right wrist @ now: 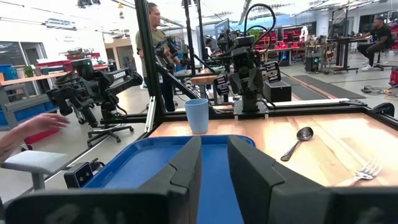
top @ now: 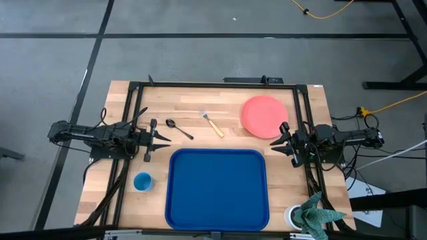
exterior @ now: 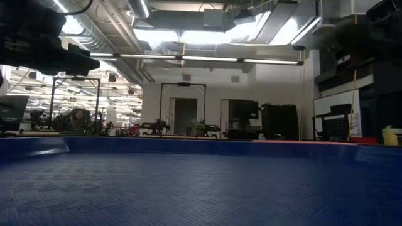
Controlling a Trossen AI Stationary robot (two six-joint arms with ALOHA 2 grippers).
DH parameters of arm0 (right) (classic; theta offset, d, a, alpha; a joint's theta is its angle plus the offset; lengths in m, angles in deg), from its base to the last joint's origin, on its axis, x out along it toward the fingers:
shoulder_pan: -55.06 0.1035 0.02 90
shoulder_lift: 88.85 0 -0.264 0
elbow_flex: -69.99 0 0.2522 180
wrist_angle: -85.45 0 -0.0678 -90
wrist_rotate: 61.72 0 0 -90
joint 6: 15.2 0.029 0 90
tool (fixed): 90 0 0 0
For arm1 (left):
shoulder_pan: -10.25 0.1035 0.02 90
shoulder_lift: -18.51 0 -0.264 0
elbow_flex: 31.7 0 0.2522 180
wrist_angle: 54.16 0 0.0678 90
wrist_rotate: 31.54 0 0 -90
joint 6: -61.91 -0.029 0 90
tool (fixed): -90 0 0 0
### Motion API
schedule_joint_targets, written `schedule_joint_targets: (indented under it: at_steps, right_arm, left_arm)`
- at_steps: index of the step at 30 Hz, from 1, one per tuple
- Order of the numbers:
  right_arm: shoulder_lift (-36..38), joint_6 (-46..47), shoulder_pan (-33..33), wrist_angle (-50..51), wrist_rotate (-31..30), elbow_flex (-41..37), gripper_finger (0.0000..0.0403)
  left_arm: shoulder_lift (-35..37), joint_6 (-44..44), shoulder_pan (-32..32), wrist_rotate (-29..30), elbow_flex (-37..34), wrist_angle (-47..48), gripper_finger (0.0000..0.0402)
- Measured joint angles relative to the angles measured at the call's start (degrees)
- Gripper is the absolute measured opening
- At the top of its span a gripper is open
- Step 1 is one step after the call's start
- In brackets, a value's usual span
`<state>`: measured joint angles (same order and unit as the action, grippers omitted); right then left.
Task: Pick and place plate/cup/fork/spoon on tray
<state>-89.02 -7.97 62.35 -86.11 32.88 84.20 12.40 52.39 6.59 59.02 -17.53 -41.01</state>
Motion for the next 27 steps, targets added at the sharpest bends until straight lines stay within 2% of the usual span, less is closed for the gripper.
schedule_joint_targets:
  at_steps: [12,20,24,27]
  right_arm:
    - [0.0,0.1,0.0,-0.4,0.0,0.0,0.0084]
    - [0.0,2.8,0.0,-5.2,0.0,0.0,0.0084]
    - [0.0,1.4,0.0,-6.6,-1.8,0.0,0.0084]
    - [0.0,-0.2,0.0,-7.4,-2.6,0.0,0.0084]
  left_arm:
    - [0.0,0.0,0.0,1.7,0.0,-0.2,0.008]
    - [0.0,0.2,0.0,1.8,0.0,-0.4,0.008]
    - [0.0,11.1,0.0,-1.1,0.0,-3.9,0.008]
    - [0.0,13.9,0.0,1.5,0.0,-10.7,0.008]
